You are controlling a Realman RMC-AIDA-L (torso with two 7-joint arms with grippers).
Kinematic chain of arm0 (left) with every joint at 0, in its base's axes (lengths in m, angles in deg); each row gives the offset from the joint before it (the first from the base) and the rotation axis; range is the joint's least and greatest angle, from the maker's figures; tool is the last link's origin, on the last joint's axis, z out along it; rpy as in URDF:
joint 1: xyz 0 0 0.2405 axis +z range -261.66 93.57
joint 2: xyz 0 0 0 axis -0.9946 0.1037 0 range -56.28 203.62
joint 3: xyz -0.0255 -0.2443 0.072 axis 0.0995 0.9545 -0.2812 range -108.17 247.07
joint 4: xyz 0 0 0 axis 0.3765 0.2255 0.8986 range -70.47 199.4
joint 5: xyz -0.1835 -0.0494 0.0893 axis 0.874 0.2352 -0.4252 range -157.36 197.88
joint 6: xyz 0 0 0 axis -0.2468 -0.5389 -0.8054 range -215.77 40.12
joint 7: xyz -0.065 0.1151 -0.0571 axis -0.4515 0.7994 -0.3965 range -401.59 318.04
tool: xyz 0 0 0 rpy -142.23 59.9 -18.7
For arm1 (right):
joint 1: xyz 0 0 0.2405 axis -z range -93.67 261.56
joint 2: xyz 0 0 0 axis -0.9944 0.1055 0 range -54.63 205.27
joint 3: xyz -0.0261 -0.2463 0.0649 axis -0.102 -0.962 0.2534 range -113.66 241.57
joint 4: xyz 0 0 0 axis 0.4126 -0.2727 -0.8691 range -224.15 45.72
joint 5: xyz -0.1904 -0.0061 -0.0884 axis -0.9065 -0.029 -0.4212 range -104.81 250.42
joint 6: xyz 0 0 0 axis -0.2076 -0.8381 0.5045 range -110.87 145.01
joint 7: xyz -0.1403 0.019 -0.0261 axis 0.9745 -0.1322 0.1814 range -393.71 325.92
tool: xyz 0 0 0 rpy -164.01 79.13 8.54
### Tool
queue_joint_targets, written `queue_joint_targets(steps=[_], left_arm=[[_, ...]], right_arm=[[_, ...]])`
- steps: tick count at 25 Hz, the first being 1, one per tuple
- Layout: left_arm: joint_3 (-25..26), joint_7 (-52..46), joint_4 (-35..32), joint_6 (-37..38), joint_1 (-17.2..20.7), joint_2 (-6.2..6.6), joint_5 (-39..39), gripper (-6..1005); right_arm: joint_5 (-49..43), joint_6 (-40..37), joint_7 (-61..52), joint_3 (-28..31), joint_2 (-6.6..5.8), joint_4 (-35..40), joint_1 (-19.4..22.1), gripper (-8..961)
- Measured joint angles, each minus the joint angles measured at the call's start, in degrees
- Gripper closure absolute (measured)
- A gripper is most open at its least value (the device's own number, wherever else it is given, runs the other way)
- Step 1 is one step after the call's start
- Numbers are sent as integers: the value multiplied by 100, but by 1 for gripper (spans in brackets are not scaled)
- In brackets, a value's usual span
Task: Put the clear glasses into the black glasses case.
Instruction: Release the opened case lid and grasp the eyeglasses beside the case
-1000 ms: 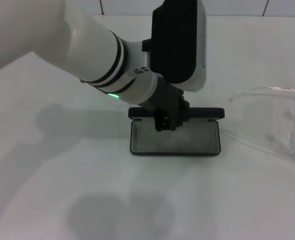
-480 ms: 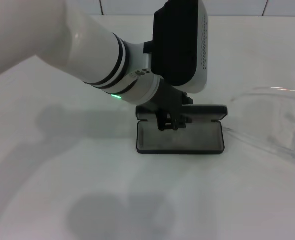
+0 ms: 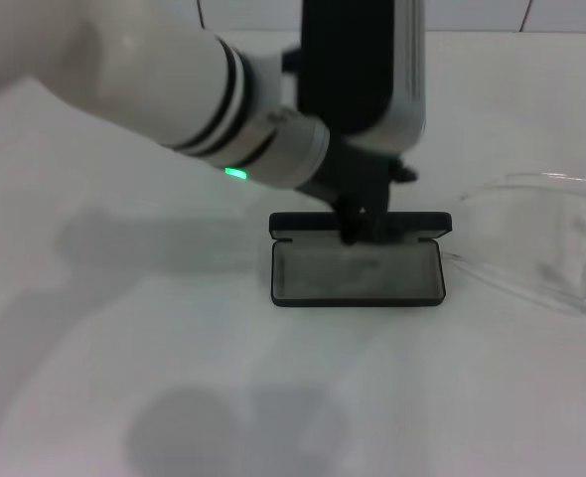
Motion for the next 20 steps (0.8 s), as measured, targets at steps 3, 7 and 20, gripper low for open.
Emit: queue_joint_targets(steps=[3, 7, 20], left_arm=[[400, 19, -478, 68, 257, 1, 641, 541], [1008, 121, -687, -172, 792, -2, 1971, 541], [2117, 1367, 453, -165, 1876, 14, 4945, 549]], right_arm=[[-606, 455, -629, -83, -29, 788, -185, 113], [-2097, 852, -2345, -447, -71, 2641, -643, 113], [-5146, 1134, -5388, -1759, -134, 4147, -2331, 142]])
